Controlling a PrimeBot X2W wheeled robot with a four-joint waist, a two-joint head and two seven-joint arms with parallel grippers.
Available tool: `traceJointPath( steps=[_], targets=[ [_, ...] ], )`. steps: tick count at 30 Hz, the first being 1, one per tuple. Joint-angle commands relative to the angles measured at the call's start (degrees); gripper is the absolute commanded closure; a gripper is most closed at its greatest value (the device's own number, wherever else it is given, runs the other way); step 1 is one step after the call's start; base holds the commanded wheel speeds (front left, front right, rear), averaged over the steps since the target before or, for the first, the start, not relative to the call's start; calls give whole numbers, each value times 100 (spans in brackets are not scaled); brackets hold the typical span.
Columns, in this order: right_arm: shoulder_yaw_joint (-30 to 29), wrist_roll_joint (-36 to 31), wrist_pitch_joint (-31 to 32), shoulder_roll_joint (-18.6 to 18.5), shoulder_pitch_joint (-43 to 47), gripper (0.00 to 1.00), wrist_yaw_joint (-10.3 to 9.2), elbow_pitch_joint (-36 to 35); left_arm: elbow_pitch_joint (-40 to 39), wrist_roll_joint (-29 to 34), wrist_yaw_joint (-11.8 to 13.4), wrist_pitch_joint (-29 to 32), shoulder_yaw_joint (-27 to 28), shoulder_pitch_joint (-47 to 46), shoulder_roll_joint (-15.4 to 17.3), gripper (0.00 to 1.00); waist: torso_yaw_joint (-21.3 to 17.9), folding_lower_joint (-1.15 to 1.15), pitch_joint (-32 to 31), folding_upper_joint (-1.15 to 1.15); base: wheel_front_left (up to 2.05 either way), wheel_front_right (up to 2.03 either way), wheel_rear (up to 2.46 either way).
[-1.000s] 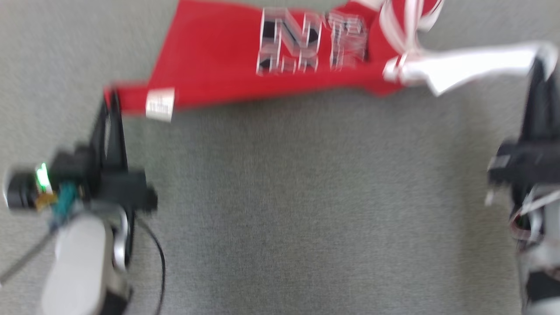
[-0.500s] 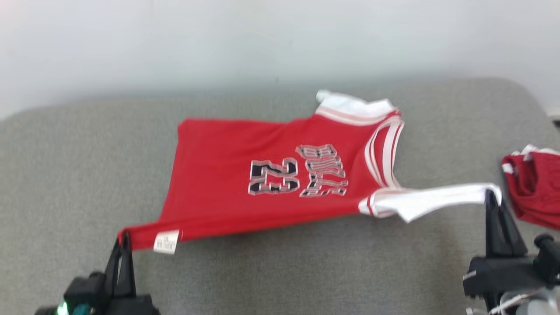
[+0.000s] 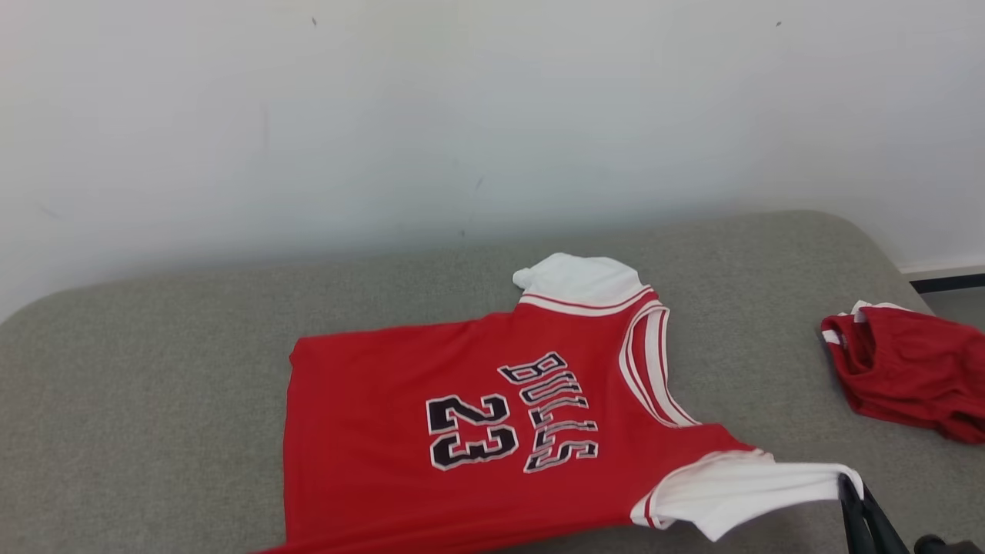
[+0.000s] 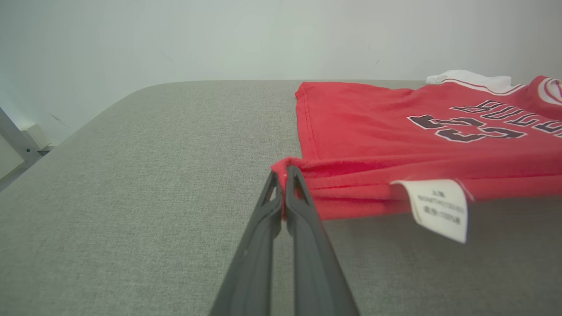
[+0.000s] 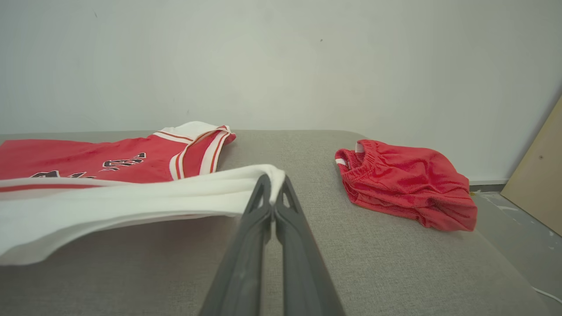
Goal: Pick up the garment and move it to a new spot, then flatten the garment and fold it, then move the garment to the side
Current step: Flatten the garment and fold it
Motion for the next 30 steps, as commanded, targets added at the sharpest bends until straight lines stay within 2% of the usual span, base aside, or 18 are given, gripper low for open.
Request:
traceJointPath(
  steps=[1, 6, 17, 30],
  targets=[
    [-45, -46, 4, -125, 149, 100, -25, 7, 5, -16, 139, -19, 27, 181, 23, 100, -63, 1, -120, 1, 0, 0, 0],
    [-125, -119, 4, -233, 422, 100, -26, -98, 89, -144, 229, -18, -135, 380, 20, 100, -73, 1, -168, 1, 0, 0, 0],
    [-11, -122, 4, -164, 861, 100, -26, 18, 206, -338, 363, -19, -489, 619, 12, 100, -34, 1, -98, 1, 0, 0, 0],
    [221, -3, 4, -157, 210, 100, -22, -132, -279, -222, 374, -19, -646, 84, 7, 100, -5, 1, 146, 1, 0, 0, 0]
  ],
)
